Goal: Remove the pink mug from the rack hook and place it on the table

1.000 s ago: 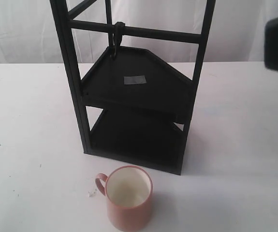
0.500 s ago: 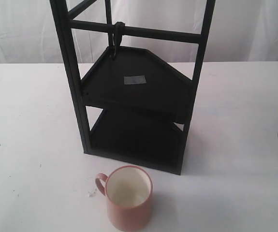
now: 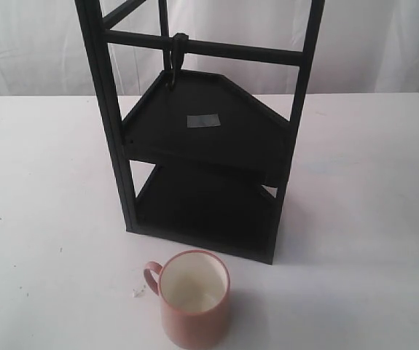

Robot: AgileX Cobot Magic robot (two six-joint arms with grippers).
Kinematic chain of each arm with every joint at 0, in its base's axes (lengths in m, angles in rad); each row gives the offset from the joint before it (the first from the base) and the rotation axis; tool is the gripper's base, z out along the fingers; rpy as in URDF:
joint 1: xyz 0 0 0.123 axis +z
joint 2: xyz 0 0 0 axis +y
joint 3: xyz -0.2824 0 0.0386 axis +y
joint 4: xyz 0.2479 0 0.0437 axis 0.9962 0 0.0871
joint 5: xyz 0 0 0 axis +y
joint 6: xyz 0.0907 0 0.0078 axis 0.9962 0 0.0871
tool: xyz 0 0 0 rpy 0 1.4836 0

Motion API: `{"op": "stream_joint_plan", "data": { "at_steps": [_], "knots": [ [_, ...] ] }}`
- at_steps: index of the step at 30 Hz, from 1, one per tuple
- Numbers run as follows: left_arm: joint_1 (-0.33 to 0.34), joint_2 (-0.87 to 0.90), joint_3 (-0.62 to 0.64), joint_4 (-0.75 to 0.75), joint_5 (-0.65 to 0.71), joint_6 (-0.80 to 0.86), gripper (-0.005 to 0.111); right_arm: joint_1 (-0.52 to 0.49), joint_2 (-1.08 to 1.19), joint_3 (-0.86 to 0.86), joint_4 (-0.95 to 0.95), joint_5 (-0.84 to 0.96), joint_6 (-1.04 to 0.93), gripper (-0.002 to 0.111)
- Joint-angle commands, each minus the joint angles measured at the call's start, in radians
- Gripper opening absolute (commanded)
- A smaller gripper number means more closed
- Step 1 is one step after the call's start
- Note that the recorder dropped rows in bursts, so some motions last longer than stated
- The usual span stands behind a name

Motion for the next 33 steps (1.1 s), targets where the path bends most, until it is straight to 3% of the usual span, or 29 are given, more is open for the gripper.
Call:
{"op": "stream_joint_plan", "data": {
  "at_steps": [1,10,17,33],
  "knots": [
    [0.002,-0.005,0.003,-0.001,-0.013,-0.003,0.000,-0.017,-0.006,0.041,0.002,-0.126,-0.011,0.000],
    [0.002,-0.005,0.003,-0.001,-0.013,-0.003,0.000,-0.017,-0.006,0.047,-0.034,-0.127,-0.013,0.000],
    [0.002,-0.005,0.003,-0.001,-0.013,-0.003,0.000,-0.017,-0.006,0.075,-0.363,-0.155,0.267,0.000],
    [0.002,-0.005,0.003,-0.001,-0.013,-0.003,0.000,-0.017,-0.006,0.128,-0.349,-0.177,0.234,0.000]
  ]
}}
